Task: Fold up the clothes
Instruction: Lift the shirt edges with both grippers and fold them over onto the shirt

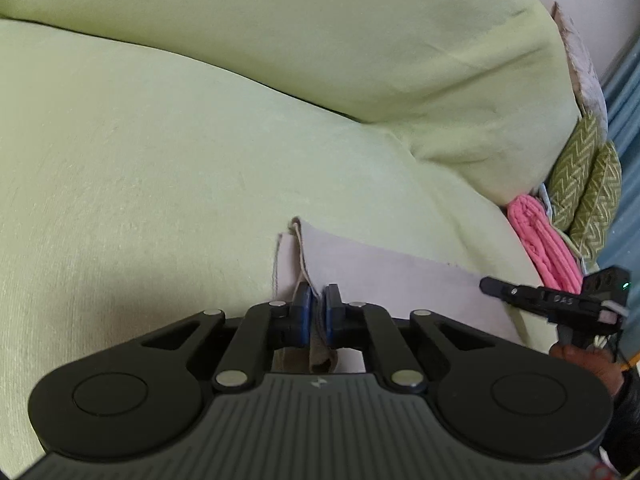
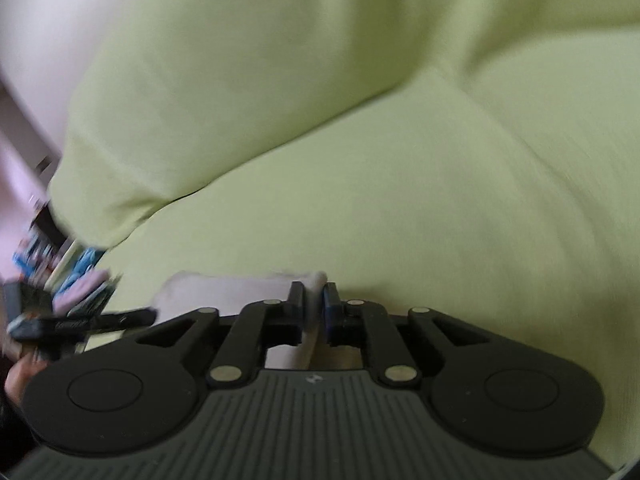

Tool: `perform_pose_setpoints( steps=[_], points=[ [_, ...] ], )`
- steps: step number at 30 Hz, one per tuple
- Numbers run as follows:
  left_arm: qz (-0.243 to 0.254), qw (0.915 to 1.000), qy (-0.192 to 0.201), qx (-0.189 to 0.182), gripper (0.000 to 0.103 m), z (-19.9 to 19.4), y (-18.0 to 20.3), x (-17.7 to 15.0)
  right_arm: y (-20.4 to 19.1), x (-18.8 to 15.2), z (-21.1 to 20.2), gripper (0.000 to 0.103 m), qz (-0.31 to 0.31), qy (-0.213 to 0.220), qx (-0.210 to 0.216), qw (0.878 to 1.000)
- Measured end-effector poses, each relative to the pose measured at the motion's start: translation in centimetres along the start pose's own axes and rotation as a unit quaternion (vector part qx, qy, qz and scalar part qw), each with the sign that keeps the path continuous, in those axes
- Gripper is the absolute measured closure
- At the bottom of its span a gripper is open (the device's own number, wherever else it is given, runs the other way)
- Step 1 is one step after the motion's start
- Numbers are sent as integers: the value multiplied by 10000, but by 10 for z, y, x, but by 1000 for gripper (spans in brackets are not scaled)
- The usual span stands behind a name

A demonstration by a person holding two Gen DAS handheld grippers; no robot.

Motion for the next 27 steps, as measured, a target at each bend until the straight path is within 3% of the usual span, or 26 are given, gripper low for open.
perform_pose_setpoints(
  steps=[5,6,8,9,12,15,16,17,21,27],
  points=[
    [65,9999,45,67,98,-11,1,3,2,-2,-21,90,238,224,-18,9995],
    [37,10000,49,51,98,-15,0,4,2,-3,-25,87,248,255,-17,9994],
    [-98,9999,24,-18,98,-20,-5,7,1,-4,-35,62,307,308,28,9991],
    [-168,9998,-15,-56,96,-20,-7,9,1,-6,-39,57,377,309,97,9988],
    [-232,9996,-94,-90,96,-16,-10,13,1,-11,-36,57,368,150,121,9991],
    [-154,9997,-184,-70,96,-9,-9,16,-1,-12,-24,66,416,74,173,9990],
    [-69,9998,-177,-37,97,-8,-8,17,-1,-13,-19,77,433,48,192,9989],
    [34,9999,-134,0,99,-7,-5,18,-2,-13,-15,99,421,15,184,9989],
    [404,9989,232,27,103,-14,7,21,-13,-7,-19,99,68,261,195,9994],
    [307,9991,-81,289,103,-3,-4,19,2,-16,-4,99,181,35,-99,9998]
  ],
)
Point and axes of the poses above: each gripper's, at about its wrist camera, not at the fingertips, and z roughly the way its jaws point, y to its right, x to its top, the point moved 1 cm from there along z, roughly the way its jaws point, and after that the axes turned 2 degrees about -z, right-handed, at the moved point
